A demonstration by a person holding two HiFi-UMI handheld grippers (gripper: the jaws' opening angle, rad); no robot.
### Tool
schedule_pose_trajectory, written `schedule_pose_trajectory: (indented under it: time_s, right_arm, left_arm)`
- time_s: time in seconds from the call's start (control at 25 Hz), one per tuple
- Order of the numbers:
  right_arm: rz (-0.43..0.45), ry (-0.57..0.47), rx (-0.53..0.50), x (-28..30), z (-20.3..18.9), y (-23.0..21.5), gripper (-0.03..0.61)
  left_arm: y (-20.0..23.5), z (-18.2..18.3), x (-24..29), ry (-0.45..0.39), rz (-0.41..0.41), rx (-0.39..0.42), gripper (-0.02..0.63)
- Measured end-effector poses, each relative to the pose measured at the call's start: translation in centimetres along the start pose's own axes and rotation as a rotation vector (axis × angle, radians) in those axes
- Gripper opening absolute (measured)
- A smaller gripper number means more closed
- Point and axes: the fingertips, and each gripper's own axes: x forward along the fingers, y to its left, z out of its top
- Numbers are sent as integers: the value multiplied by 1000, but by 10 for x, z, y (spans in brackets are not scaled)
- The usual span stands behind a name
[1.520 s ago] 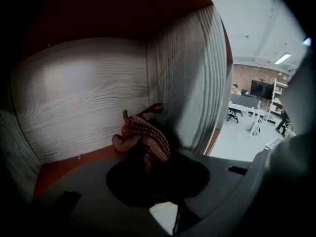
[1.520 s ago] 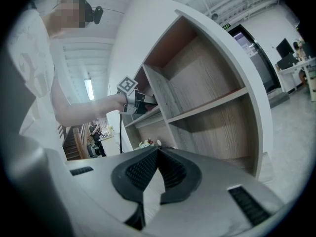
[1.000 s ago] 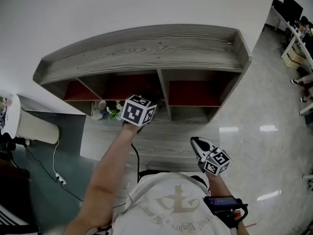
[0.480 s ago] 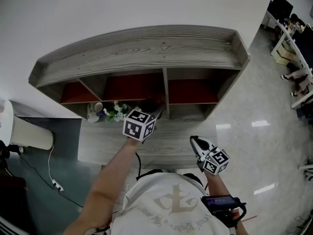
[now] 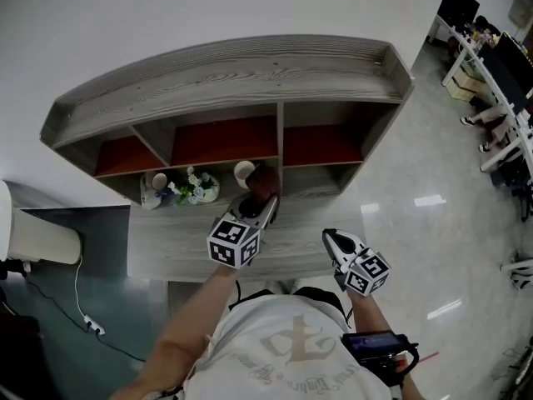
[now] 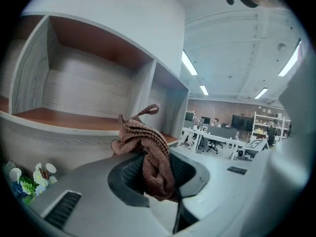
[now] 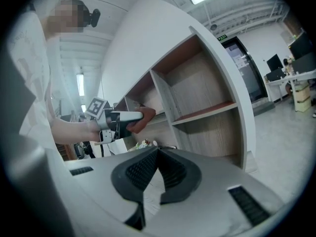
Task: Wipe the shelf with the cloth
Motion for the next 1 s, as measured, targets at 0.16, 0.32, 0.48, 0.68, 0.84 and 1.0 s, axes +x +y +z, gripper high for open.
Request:
schedule_pose_trajectory:
  time_s: [0.16, 0.32, 0.48, 0.68, 0.84, 1.0]
  right_arm:
    - [-21, -4, -1, -8, -3, 2, 5]
    - [-30, -8, 2, -13, -4, -2, 5]
    - [-26, -16, 0, -14, -1, -12, 5]
    - [-6, -16, -5, -21, 10, -34, 5]
    - [3, -15, -5, -32, 20, -59, 5]
    - [27, -12, 0, -39, 27, -80, 5]
  left_arm:
    - [-12, -8, -6, -12, -23, 8, 94]
    - [-24, -16, -3, 4, -35, 14, 95]
    - [-34, -18, 6, 14, -38, 25, 95]
    - [-42, -11, 32, 24, -9, 37, 95]
    - [-54, -2, 61, 31, 29, 57, 97]
    - [-56, 9, 90, 48, 83, 81, 97]
